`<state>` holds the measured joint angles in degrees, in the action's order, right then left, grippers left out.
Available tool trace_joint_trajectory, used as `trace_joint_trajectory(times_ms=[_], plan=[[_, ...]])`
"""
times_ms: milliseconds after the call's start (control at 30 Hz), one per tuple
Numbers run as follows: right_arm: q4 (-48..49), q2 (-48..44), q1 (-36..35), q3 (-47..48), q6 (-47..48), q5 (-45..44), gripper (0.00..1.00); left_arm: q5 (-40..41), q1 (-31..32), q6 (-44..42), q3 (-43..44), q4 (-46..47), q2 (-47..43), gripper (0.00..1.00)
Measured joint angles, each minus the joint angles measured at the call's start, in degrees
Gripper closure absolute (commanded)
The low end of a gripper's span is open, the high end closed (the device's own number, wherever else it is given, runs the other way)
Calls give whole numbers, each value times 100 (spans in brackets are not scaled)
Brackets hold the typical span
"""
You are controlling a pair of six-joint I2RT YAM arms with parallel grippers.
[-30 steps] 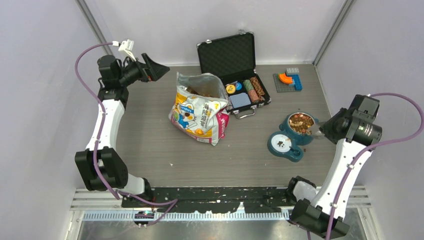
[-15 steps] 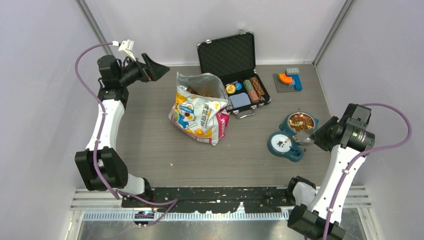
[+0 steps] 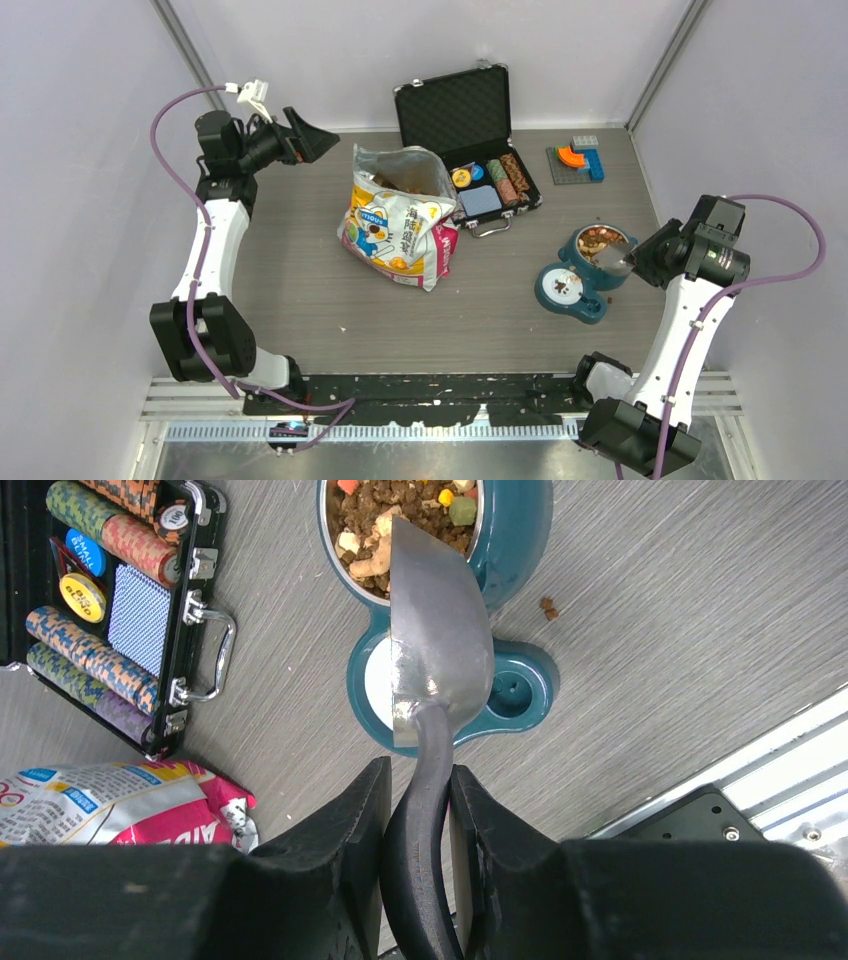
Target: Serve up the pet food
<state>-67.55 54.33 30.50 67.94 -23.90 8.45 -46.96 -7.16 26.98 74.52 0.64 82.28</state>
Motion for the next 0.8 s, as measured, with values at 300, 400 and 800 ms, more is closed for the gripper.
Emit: trace_joint_trajectory(times_ms=[300, 400, 800], plan=[[254, 179, 0, 9, -31, -87, 95, 0, 0, 0, 0, 2, 0, 1], [254, 354, 0, 101, -26, -92, 95, 0, 0, 0, 0, 0, 0, 1], [-186, 697, 0, 892, 170, -203, 95, -2, 0, 4, 0, 33, 0, 1]])
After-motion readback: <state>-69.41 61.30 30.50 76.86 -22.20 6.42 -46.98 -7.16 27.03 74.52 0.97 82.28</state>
